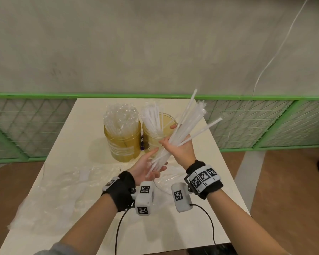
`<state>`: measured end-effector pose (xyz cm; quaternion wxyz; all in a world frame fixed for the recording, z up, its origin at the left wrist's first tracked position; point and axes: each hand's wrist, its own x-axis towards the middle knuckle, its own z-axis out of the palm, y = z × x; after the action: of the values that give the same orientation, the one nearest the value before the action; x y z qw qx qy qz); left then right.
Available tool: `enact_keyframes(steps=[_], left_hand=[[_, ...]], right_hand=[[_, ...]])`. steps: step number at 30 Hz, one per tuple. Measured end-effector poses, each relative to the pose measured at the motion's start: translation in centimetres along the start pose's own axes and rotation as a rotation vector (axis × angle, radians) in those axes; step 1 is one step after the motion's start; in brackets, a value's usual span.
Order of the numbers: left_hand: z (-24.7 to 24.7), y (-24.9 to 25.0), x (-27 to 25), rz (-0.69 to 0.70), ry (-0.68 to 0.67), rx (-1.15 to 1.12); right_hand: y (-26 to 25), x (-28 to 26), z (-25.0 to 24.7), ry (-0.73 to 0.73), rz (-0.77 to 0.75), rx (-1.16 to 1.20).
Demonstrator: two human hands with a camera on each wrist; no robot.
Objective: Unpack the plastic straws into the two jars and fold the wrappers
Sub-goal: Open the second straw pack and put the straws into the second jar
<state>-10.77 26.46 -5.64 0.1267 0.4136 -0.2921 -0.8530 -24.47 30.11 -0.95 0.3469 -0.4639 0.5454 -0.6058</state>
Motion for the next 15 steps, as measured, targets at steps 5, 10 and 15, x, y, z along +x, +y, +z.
enact_keyframes(steps=[5, 10, 15], left_hand=[[0.1, -0.5, 0.5, 0.051, -0.041, -0.102], [0.0, -0.7, 1.2, 0.076, 0.041, -0.103], [0.5, -1.4, 0.9, 0.162, -0.004, -0.094]], right_hand=[[0.7, -0.6, -0.1, -0.057, 0.044, -0.035], [0.1, -1.0, 0.0, -0.007, 0.105, 0.172], [0.1, -0.4, 0.4, 0.204, 0.195, 0.374]])
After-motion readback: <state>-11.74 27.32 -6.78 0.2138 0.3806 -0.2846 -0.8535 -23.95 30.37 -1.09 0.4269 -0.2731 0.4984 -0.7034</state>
